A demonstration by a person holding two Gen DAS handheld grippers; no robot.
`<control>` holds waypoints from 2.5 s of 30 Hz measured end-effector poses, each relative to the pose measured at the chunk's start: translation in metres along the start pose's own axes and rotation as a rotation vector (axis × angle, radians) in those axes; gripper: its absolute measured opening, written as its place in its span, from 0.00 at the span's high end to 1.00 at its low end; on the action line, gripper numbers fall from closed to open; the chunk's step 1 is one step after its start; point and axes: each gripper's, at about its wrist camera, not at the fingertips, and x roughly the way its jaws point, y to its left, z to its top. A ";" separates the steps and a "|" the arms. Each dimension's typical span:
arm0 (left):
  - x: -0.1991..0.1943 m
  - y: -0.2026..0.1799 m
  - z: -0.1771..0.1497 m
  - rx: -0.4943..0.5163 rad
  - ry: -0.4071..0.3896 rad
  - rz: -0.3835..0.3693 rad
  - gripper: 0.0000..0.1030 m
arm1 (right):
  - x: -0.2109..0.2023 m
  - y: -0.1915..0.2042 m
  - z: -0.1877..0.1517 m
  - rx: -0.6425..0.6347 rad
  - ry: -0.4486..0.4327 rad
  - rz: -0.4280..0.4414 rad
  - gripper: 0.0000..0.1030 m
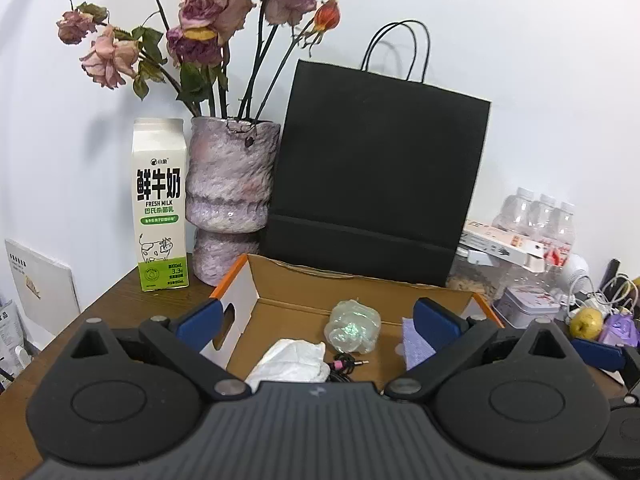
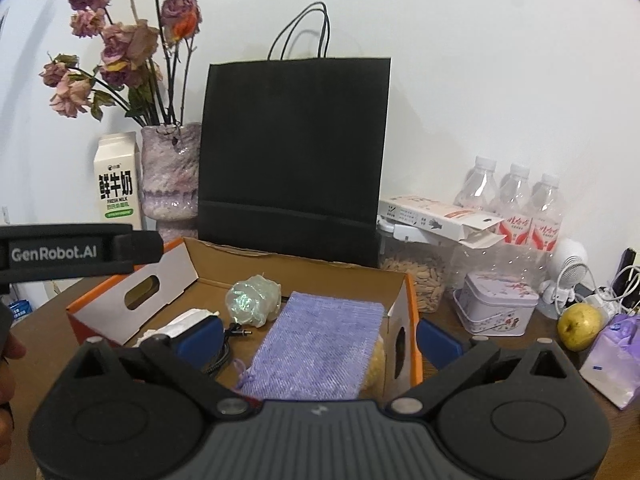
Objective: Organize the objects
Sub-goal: 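Withdraw both open tools from the red box, then move the left tool to the navy pencil case while the right tool approaches the lavender towel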
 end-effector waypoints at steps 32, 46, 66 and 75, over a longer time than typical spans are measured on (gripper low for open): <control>-0.099 0.010 -0.082 0.104 0.067 -0.078 0.00 | -0.128 -0.012 -0.078 -0.015 -0.049 0.009 0.00; -0.133 0.001 -0.121 0.141 0.164 -0.143 0.00 | -0.168 -0.012 -0.122 0.021 -0.043 0.026 0.00; -0.139 -0.020 -0.159 0.263 0.326 -0.215 0.00 | -0.185 -0.031 -0.153 0.087 0.038 -0.006 0.00; -0.124 -0.017 -0.165 0.259 0.389 -0.177 0.00 | -0.183 -0.030 -0.152 0.091 0.041 0.018 0.00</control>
